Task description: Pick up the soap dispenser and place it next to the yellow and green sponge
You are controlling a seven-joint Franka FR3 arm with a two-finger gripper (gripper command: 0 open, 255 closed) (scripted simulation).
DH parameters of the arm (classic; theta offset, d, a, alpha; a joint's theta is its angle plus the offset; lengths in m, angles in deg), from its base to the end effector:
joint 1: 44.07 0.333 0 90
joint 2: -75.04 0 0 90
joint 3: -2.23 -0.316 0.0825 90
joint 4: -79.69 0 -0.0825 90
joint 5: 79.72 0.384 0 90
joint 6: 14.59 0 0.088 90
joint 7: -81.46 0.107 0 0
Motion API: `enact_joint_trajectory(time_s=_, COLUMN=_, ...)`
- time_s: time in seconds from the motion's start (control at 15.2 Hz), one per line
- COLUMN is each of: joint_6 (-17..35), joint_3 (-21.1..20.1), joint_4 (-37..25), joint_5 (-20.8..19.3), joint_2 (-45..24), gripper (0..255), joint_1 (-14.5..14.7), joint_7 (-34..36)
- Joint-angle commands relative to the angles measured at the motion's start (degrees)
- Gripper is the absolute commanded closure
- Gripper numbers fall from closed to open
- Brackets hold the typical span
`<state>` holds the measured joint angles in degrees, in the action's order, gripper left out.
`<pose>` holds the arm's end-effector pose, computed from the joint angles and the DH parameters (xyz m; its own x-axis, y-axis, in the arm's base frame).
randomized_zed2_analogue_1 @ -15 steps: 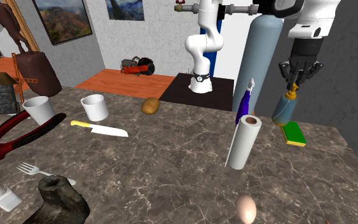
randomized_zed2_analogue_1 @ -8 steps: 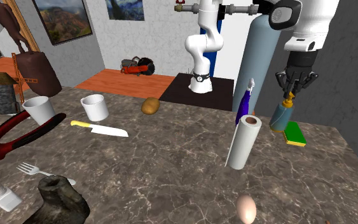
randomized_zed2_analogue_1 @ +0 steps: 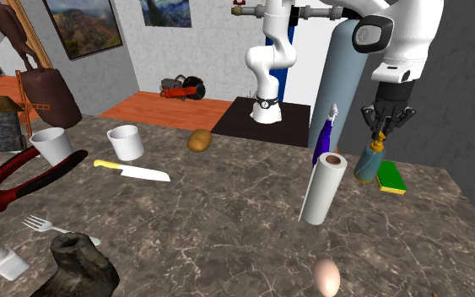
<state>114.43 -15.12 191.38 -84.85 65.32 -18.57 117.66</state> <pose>0.4505 0.4058 0.4109 0.9796 0.1539 0.1289 0.1628 -0.9847 -0.0616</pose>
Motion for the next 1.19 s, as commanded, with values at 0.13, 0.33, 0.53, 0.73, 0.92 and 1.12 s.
enact_joint_trajectory(time_s=0.13, joint_6=0.1, joint_3=0.0, joint_4=0.1, joint_5=0.0, joint_2=0.0, gripper=255, joint_1=0.0, joint_7=0.0)
enact_joint_trajectory(time_s=0.33, joint_6=0.1, joint_3=0.0, joint_4=0.1, joint_5=0.0, joint_2=0.0, gripper=0, joint_1=0.0, joint_7=0.0)
enact_joint_trajectory(time_s=0.53, joint_6=0.0, joint_3=0.0, joint_4=0.1, joint_5=0.0, joint_2=0.0, gripper=0, joint_1=0.0, joint_7=0.0)
enact_joint_trajectory(time_s=0.73, joint_6=-1.5, joint_3=-0.1, joint_4=-0.5, joint_5=0.5, joint_2=1.0, gripper=0, joint_1=-0.1, joint_7=-0.3)
enact_joint_trajectory(time_s=0.92, joint_6=-6.2, joint_3=-0.3, joint_4=-2.6, joint_5=1.6, joint_2=3.7, gripper=0, joint_1=-0.3, joint_7=-1.1)
enact_joint_trajectory(time_s=1.12, joint_6=-6.2, joint_3=-0.3, joint_4=-2.6, joint_5=1.6, joint_2=3.7, gripper=0, joint_1=-0.3, joint_7=-1.1)
